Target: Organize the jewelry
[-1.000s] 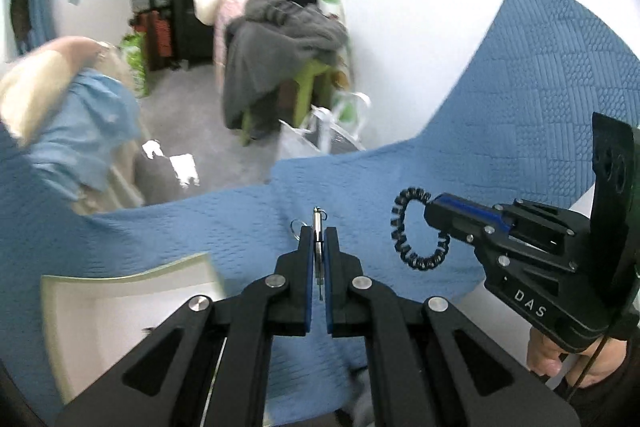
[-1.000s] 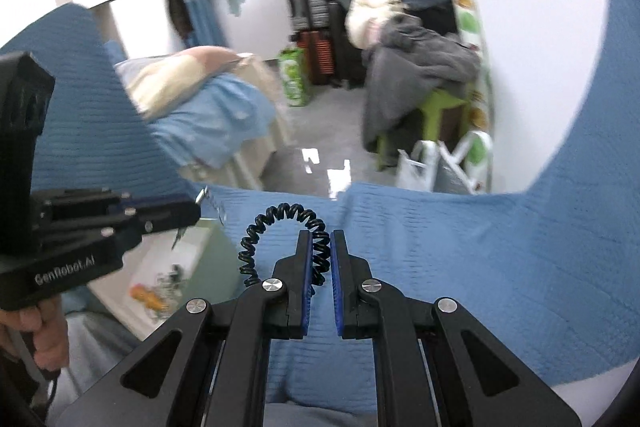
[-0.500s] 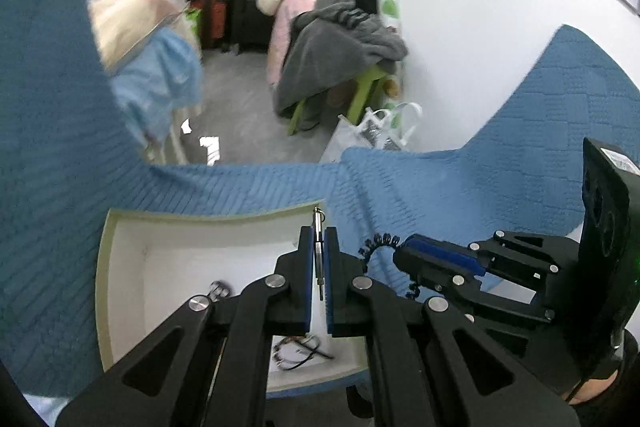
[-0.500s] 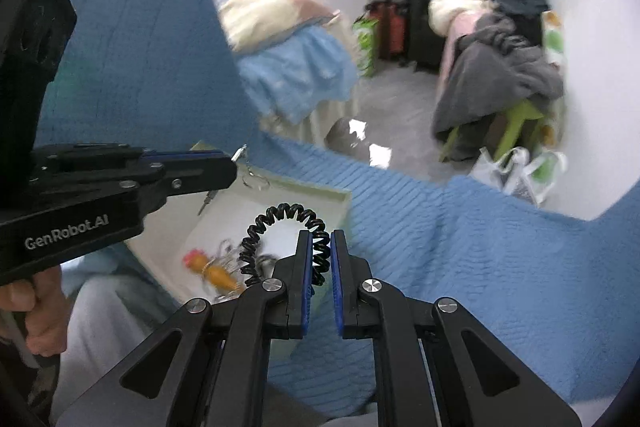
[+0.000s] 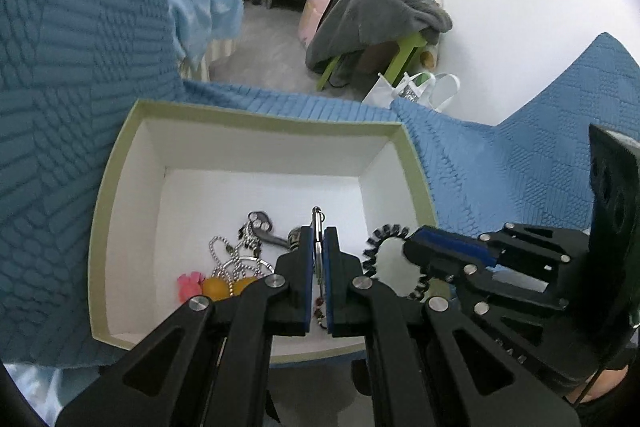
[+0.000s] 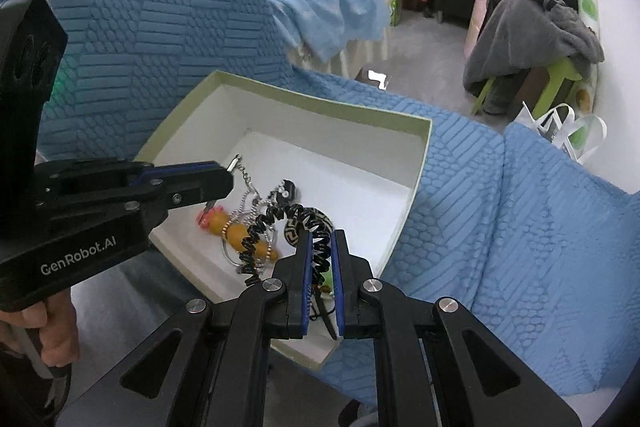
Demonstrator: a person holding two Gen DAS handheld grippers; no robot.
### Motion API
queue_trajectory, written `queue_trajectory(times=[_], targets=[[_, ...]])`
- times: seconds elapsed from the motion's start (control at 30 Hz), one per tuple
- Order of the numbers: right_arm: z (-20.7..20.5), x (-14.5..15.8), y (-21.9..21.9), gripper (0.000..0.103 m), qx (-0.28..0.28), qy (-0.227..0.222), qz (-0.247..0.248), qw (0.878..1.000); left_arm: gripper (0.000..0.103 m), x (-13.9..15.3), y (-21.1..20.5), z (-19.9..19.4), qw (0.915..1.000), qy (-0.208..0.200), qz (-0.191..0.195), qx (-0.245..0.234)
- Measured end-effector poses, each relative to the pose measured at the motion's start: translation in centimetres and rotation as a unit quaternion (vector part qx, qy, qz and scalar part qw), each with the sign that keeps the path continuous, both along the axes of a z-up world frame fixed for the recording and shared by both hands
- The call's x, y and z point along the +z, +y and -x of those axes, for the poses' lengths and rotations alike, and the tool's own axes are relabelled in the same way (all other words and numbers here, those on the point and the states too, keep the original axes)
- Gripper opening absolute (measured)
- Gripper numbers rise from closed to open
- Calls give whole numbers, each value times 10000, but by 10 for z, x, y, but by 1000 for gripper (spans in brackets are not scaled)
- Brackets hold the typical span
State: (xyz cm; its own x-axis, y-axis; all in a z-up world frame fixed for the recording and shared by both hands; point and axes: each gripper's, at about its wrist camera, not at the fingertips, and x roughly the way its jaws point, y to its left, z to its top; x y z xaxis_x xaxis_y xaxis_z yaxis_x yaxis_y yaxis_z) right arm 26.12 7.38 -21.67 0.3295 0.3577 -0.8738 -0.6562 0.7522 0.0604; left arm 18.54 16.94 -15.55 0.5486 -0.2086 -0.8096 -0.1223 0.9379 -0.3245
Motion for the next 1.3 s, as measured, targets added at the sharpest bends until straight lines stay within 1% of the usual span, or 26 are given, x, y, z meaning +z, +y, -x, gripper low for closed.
queue_trajectory(times=[0.07,0.1,0.13,0.17,0.2,0.27,0.3,0.33,0.37,0.4,0.47,0.57,0.67,0.7,0.77,0.93,1.0,1.07,1.13,1.2,1.23,1.3], targets=[[-2,1,-3,8,-104,68,-61,9999,4,-2,1,2,10000,41,71,35],[-3,3,-5,10,-143,67,-79,9998,5,-2,1,2,9999,70,106,51],[-4,4,-6,13,-181,68,-81,9998,5,-2,2,1,9998,116,129,44],[-6,7,-8,22,-238,78,-112,9996,5,-1,1,0,9998,156,139,23],[-7,9,-9,24,-266,125,-136,9995,8,1,1,0,9997,195,120,12],[-8,19,-12,24,-298,50,-208,9993,23,9,1,0,9998,187,41,69],[-8,23,-12,24,-303,1,-234,9993,38,16,2,2,9998,131,-16,118],[-8,28,-14,24,-311,-47,-272,9991,47,23,2,4,9998,42,-80,168],[-8,36,-16,24,-323,-115,-324,9989,48,29,3,4,9997,-47,-110,193],[-8,42,-18,24,-337,-172,-361,9986,49,39,3,7,9996,-170,-125,211],[-7,60,-24,24,-387,-333,-490,9975,49,53,5,9,9993,-265,-149,232],[-6,86,-31,24,-506,-568,-677,9948,51,84,4,16,9975,-551,-355,255],[2,123,-39,24,-664,-1024,-686,9902,51,122,-3,28,9938,-967,-537,117],[4,132,-41,24,-685,-1111,-758,9885,51,134,-5,32,9922,-1078,-616,118],[13,158,-47,24,-712,-1299,-1003,9839,51,151,-5,39,9902,-1242,-623,137],[38,208,-62,24,-722,-1806,-1375,9712,51,196,-10,64,9846,-1654,-548,153],[50,227,-68,24,-757,-2011,-1482,9653,51,211,-12,72,9818,-1807,-552,182],[63,244,-74,24,-814,-2228,-1581,9585,51,225,-18,80,9783,-1948,-678,189],[76,259,-79,24,-754,-2389,-1695,9532,51,235,-23,88,9757,-2063,-721,171],[86,268,-83,24,-766,-2537,-1754,9481,51,241,-31,96,9735,-2128,-827,115],[91,271,-85,24,-774,-2592,-1775,9462,51,245,-35,102,9715,-2171,-949,106],[103,273,-89,24,-811,-2851,-1754,9388,51,248,-39,112,9695,-2232,-999,164]])
